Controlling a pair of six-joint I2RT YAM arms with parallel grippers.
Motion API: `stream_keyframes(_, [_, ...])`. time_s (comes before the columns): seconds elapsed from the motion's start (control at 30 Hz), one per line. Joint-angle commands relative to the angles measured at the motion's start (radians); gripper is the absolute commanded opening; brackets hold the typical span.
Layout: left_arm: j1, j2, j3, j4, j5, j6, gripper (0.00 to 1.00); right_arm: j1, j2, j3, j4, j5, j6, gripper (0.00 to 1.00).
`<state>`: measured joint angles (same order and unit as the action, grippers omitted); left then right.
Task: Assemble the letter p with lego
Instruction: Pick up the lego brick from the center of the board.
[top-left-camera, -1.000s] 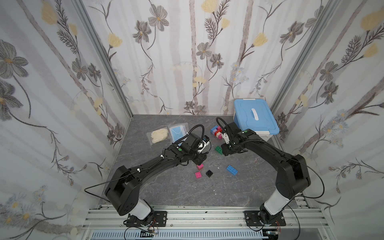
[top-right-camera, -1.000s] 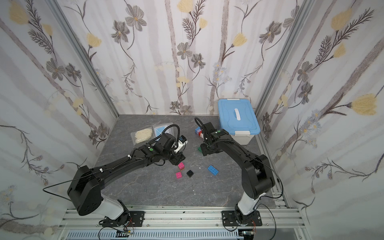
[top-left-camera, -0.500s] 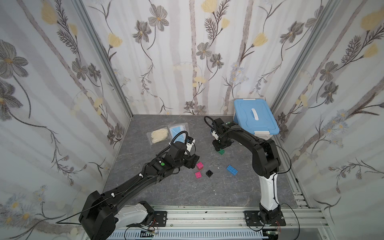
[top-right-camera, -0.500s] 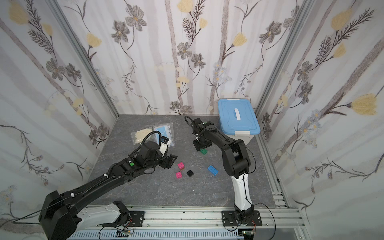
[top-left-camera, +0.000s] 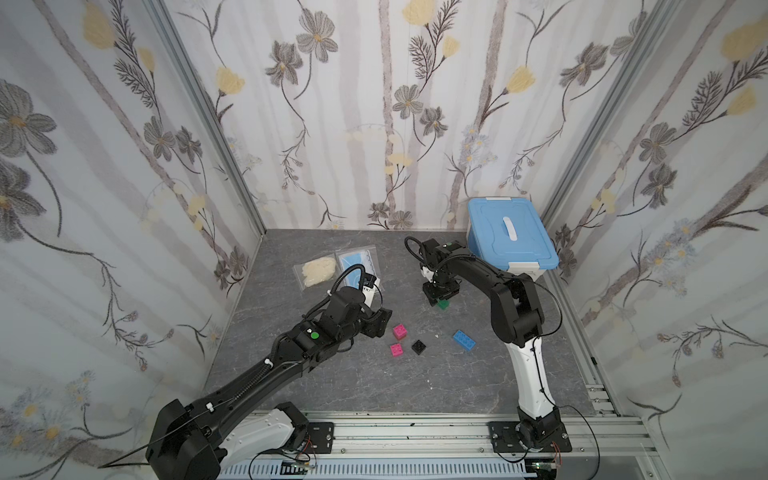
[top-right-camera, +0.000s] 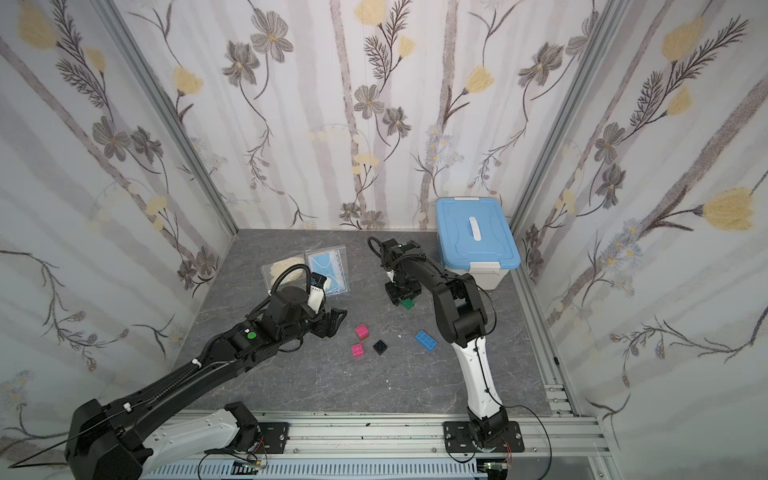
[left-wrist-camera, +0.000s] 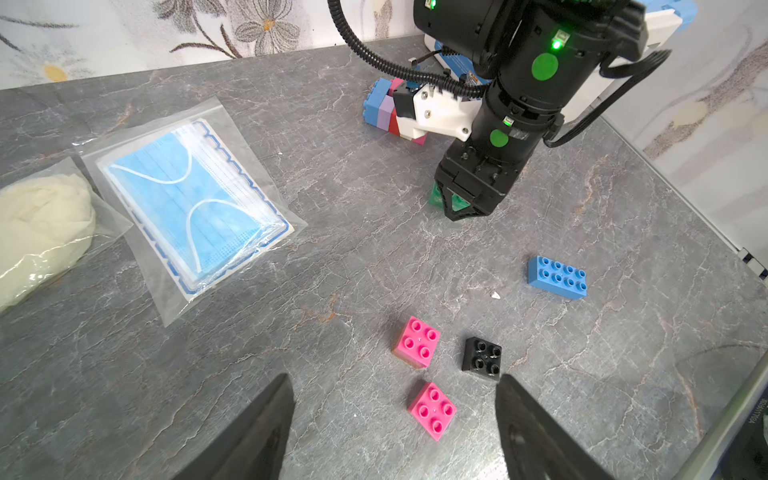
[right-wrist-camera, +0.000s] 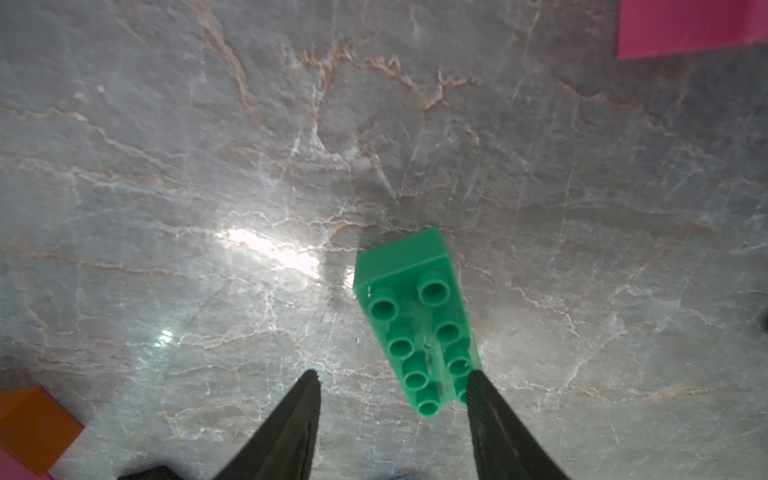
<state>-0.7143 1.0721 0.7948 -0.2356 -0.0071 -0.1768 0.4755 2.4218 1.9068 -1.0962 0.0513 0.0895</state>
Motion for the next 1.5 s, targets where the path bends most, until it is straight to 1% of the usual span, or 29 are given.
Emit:
stream_keyframes(0.0, [0.001, -0.008, -0.005, 0.007, -0.013, -0.006, 0.78, -0.010, 0.011, 0.022, -0.014, -0.002, 0.011, 0.59])
stream_keyframes(0.3, [0.002, -0.026, -0.017, 0.001, -0.016, -0.004, 0.78, -0.018, 0.099, 0.126, -0.093, -0.031, -0.011, 0.58])
stream_keyframes(0.6, [0.004, -0.033, -0.020, -0.002, -0.019, -0.001, 0.78, -0.016, 0.115, 0.155, -0.099, -0.041, -0.006, 0.47])
stream_keyframes(0.7, [0.005, -0.032, -0.023, -0.001, -0.016, -0.002, 0.78, -0.017, 0.118, 0.159, -0.098, -0.039, -0.002, 0.45])
stream_keyframes(1.0, [0.007, -0.032, -0.026, 0.004, -0.007, -0.004, 0.78, -0.005, 0.128, 0.167, -0.101, -0.024, 0.007, 0.44])
stream_keyframes(1.23, [0.007, -0.031, -0.025, 0.007, -0.001, -0.003, 0.78, 0.001, 0.135, 0.179, -0.112, -0.008, 0.028, 0.39])
stream_keyframes(1.47, [0.008, -0.032, -0.029, 0.008, 0.007, -0.007, 0.78, 0.011, 0.165, 0.232, -0.156, 0.004, 0.044, 0.40])
